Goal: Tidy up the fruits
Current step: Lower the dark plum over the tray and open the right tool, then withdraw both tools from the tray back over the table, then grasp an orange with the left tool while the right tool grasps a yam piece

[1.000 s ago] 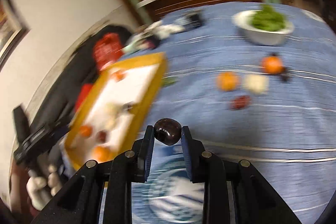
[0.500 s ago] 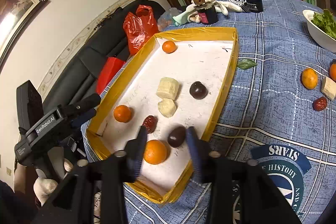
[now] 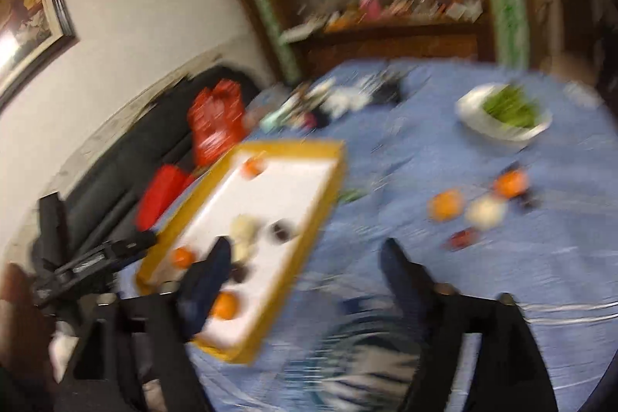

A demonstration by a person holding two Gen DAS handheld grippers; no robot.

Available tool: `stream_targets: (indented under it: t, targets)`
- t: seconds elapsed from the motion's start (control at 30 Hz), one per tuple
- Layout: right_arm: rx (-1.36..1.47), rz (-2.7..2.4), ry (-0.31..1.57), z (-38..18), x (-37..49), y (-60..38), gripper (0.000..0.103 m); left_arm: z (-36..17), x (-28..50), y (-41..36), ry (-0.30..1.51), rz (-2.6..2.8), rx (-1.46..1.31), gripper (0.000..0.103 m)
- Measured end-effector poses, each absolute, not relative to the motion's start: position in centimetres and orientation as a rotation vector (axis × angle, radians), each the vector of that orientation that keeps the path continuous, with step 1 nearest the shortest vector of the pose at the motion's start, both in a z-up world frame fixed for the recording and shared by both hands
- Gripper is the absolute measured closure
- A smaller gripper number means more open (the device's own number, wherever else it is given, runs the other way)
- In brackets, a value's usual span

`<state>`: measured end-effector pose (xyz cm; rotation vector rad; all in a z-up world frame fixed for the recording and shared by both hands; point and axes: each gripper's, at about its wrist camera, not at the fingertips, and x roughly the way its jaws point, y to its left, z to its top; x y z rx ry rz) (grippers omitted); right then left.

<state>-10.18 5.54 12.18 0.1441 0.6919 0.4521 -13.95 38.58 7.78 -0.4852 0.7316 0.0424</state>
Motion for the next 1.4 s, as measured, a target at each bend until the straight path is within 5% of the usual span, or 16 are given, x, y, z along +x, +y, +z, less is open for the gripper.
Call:
stream_targets:
  t: [0.07,0.17,0.33,0.57,1.0,1.07,1.1,1.4]
  targets:
    - [0.105,0.338,0.608,13.1,-11.3,2.8,0.0,8.0,-13.8,37.6,0.733,0.018,-0.468,0.024]
    - [0.115,0.158,0.541,13.2,-11.7,-2.3,0.0,8.2,-13.4,35.6,0.748,-0.028,-0.445,0.024]
    - [0.349,0.113,0.745,9.6,-8.3,-9.3,0.001,8.4,-12.7,32.2,0.77,-0.079,-0.387,0.024]
    - [0.373,0.187,0.879,5.2,-2.7,-8.4,0.025,8.1,-11.1,26.1,0.816,-0.173,-0.268,0.024]
    - [0.279,0.212,0.932,0.4,4.4,-4.2,0.028,8.0,-6.0,19.7,0.87,-0.229,-0.099,0.024]
    - [0.25,0.226,0.921,0.5,4.4,-4.0,0.056,8.1,-4.3,18.6,0.878,-0.242,-0.097,0.024]
    - [0.279,0.264,0.922,0.5,4.4,-4.1,0.062,8.0,-3.4,18.0,0.886,-0.252,-0.103,0.024]
    - [0.409,0.259,0.871,2.0,3.6,-7.7,0.062,6.1,2.9,12.9,0.933,-0.269,-0.014,0.024]
